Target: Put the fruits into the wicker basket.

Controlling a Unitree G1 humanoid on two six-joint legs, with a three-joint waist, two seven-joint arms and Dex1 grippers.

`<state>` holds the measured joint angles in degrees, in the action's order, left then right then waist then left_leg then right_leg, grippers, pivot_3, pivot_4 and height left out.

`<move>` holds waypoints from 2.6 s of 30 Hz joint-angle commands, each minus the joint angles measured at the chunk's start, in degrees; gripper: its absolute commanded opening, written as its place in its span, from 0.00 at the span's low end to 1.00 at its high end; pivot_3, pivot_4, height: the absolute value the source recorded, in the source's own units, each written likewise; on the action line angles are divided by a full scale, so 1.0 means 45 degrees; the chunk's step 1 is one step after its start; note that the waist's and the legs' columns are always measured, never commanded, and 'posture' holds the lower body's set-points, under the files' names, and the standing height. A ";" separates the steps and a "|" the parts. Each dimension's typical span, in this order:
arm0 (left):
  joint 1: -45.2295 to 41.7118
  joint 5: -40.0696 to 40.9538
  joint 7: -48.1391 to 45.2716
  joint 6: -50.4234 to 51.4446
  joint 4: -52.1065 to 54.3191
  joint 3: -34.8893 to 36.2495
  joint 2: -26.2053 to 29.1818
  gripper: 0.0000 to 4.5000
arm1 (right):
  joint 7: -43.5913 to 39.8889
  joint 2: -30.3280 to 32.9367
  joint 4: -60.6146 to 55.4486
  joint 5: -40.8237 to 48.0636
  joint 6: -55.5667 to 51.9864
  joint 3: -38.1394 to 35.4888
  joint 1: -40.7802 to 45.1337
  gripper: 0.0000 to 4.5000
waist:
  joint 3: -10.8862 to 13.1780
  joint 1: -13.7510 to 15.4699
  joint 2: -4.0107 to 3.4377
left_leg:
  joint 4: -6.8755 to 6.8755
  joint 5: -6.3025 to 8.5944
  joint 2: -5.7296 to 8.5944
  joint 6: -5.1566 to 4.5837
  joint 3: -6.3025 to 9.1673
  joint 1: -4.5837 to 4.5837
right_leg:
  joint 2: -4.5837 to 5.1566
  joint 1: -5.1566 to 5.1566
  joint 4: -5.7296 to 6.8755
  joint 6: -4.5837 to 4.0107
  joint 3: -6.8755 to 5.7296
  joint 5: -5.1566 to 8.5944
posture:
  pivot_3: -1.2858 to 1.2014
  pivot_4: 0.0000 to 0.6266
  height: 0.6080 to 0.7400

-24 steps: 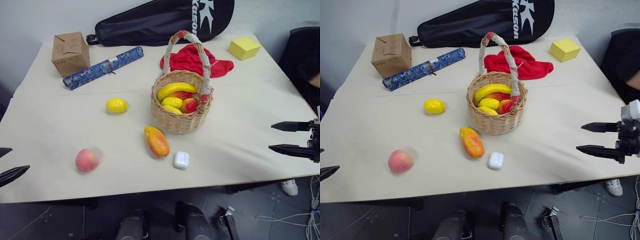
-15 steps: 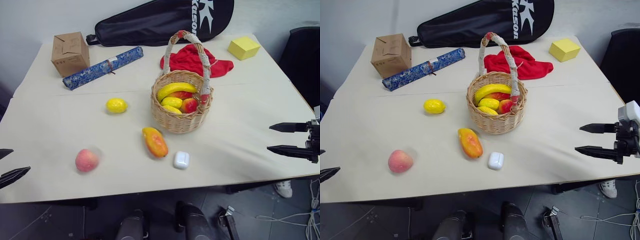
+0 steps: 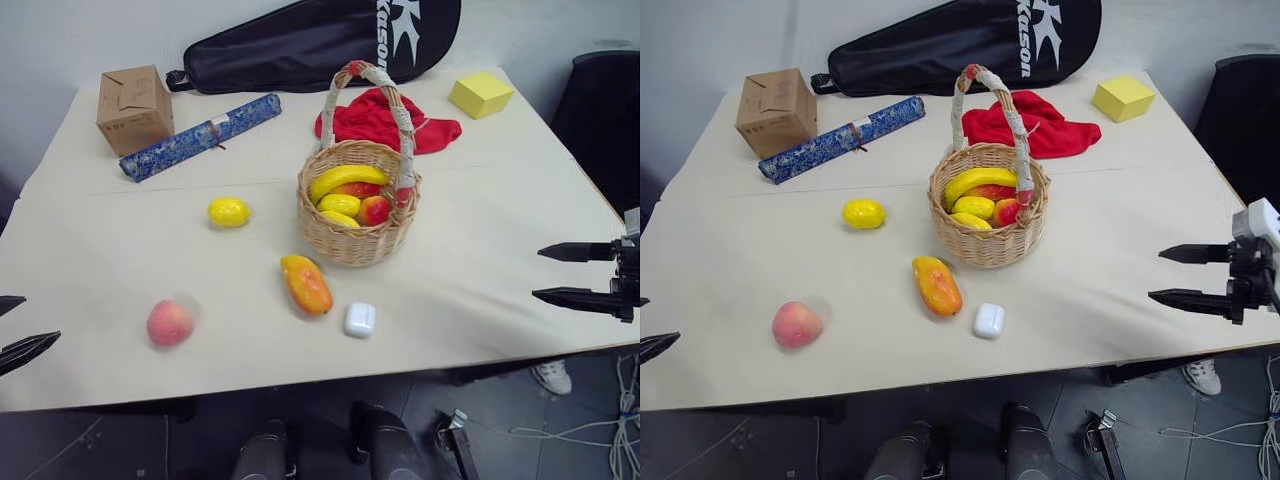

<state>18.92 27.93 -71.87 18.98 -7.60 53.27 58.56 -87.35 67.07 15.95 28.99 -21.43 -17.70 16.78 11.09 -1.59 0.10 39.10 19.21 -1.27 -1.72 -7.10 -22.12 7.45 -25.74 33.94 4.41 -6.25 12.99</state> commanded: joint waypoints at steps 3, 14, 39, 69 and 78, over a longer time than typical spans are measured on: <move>-0.0330 0.0755 0.0052 0.0822 0.1516 -0.0262 0.0061 0.99 | 0.0242 -0.0296 -0.2134 0.0607 -0.0622 0.0105 0.0112 1.00 | 0.0000 -0.0011 0.0000 | 0.0000 -0.0005 -0.0002 0.0009 -0.0006 0.0001 | -0.0001 -0.0002 0.0007 0.0000 0.0006 0.0000 | 0.52 0.24 1.00; -0.3181 0.3951 0.0456 0.3653 0.7271 -0.4207 0.0519 0.99 | 0.2158 -0.3835 -0.6178 0.0942 -0.1019 0.3117 0.0341 1.00 | -0.0011 0.0058 0.0019 | 0.0004 -0.0029 0.0011 0.0035 0.0000 0.0008 | -0.0005 0.0019 0.0020 0.0005 0.0008 -0.0003 | 0.52 0.24 1.00; -0.9775 0.5037 0.1451 0.5078 0.7451 -0.9668 -0.0301 1.00 | 0.5398 -0.8053 -0.3602 -0.2524 0.2023 0.5799 -0.0217 0.63 | -0.0035 0.0049 0.0061 | 0.0026 -0.0128 -0.0013 -0.0018 -0.0041 0.0053 | -0.0211 0.0052 0.0103 0.0034 0.0017 -0.0020 | 0.52 0.24 1.00; -0.5842 0.4787 0.4324 0.5595 0.7482 -0.4672 -0.1250 1.00 | 0.5705 -0.3526 -0.3548 0.1646 -0.3323 -0.0107 0.1541 0.99 | -0.0022 0.0122 0.0040 | 0.0029 -0.0120 -0.0053 -0.0022 -0.0142 0.0130 | -0.0214 0.0060 0.0109 0.0024 0.0092 -0.0015 | 0.52 0.24 1.00; 0.0418 0.3889 0.4404 0.5175 0.8490 -0.0149 -0.2956 1.00 | 0.1902 -0.2267 -0.7493 0.4349 -0.4634 0.1696 0.3031 0.99 | -0.0031 0.0121 0.0115 | 0.0022 -0.0010 -0.0144 0.0068 -0.0102 0.0153 | -0.0201 0.0061 0.0075 -0.0106 0.0057 0.0067 | 0.52 0.24 1.00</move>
<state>20.61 46.79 -52.58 44.52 30.30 50.75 45.33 -77.25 56.61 -16.38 47.79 -43.46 -10.32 29.59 10.95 -1.05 0.62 39.20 19.21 -1.85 -1.43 -7.46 -21.43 6.59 -25.44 34.30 3.94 -6.00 13.29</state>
